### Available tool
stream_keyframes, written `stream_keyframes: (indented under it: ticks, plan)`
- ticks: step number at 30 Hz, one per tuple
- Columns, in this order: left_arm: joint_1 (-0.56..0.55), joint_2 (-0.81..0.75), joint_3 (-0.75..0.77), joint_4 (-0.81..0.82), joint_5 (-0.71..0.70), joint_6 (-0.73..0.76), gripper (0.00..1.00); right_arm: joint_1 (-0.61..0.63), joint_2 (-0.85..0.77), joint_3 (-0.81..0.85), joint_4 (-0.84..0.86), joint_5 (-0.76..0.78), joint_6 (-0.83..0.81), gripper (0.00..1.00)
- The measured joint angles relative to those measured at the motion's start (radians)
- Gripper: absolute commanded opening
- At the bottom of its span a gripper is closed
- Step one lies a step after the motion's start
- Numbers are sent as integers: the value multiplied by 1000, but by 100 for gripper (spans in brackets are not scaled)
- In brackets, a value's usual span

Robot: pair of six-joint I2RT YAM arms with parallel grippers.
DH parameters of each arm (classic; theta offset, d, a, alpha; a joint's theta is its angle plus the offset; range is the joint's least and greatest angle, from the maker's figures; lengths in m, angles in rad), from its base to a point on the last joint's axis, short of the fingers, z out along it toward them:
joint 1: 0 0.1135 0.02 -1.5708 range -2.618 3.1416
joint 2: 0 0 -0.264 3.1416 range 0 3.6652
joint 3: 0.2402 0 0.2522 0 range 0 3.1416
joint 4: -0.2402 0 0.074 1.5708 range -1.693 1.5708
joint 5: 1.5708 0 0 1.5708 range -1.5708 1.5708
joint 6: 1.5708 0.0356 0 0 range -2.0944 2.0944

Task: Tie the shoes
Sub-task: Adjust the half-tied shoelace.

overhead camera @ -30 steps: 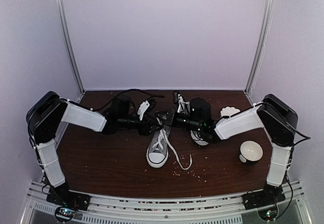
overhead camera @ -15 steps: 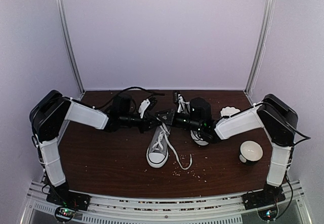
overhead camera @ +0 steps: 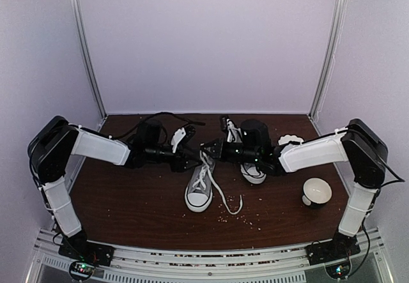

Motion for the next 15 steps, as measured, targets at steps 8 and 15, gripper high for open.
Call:
stream_keyframes:
  ticks: [8,15]
  plan:
    - [-5,-151,-116,-15,-41,9,36,22,-71,10,-121,4,65,0]
    - [-85,-182,-128,35,-108,-26,56,40,-68,11,-95,27,140,0]
